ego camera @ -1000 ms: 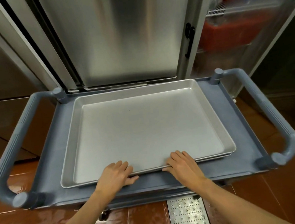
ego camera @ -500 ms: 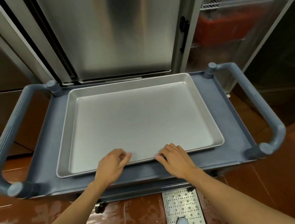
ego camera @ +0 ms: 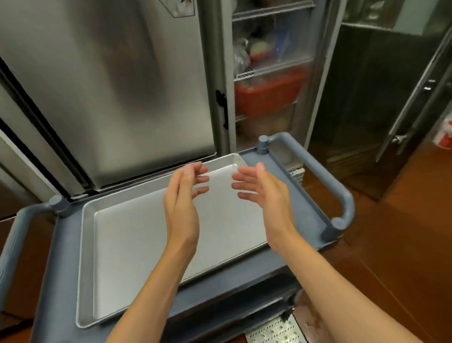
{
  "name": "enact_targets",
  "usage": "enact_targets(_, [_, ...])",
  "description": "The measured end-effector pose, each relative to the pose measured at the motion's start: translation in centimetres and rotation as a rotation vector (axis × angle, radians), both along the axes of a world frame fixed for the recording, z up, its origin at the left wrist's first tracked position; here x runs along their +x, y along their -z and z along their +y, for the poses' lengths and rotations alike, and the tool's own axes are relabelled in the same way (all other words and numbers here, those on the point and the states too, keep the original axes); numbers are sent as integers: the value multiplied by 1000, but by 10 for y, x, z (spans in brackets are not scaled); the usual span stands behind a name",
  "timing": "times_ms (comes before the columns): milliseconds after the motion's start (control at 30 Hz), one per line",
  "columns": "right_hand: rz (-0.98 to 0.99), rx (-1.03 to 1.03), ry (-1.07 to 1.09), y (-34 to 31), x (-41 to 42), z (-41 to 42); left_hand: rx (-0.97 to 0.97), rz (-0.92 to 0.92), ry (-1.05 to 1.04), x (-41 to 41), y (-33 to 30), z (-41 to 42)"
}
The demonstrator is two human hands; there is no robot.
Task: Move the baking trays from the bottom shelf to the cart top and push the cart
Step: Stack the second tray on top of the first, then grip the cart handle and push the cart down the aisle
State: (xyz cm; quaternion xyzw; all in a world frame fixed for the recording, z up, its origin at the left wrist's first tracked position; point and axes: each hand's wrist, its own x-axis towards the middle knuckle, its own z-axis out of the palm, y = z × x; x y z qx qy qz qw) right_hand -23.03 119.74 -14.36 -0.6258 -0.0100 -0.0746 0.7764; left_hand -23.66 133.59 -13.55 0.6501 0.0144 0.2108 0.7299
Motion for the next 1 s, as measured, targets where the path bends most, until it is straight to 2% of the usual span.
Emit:
enact_targets(233, [-134,58,129,-42,6,-105,20,-124,68,16,-33,-85])
enact_targets(567, [-253,-69,253,-60,73,-297,50,-170,-7,82,-37,-195])
enact_targets(900, [-256,-101,126,-54,207,-334,49,-168,-152,195,-20,-238])
enact_targets(1000, [-258,-115,94,-49,259,-339,-11,-186,-198,241,-10,-249])
